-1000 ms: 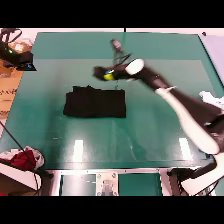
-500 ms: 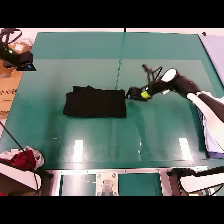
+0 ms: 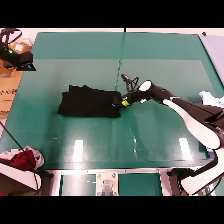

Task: Fold the shirts.

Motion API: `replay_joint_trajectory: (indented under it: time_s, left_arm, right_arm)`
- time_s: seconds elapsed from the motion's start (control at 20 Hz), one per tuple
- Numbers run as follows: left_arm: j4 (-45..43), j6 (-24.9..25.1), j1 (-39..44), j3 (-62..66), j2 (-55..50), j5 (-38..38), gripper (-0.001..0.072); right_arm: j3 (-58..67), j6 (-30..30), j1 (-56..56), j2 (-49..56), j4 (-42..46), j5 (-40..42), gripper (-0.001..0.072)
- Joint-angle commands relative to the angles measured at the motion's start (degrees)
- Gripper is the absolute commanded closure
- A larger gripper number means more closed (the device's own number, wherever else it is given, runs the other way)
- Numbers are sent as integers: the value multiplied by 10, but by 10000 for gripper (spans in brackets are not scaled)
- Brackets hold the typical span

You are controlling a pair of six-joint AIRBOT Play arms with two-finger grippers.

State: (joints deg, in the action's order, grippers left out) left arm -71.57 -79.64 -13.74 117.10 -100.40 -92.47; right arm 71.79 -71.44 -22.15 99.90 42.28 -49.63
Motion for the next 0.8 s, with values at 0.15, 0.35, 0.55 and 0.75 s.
replay_joint_trajectory:
  time_s: [0.15, 0.35, 0.55, 0.75]
  left_arm:
    - [0, 2, 0, 0, 0, -4, 680]
    - [0, 2, 0, 0, 0, -17, 680]
    - [0, 2, 0, 0, 0, -32, 680]
    - [14, -1, 0, 0, 0, -31, 680]
  right_arm:
    - [168, -53, 13, -52, -18, -66, 695]
    - [296, -154, 157, -139, -11, -116, 695]
    - [328, -248, 362, -211, -7, -174, 694]
    - [328, -309, 563, -237, -7, -213, 694]
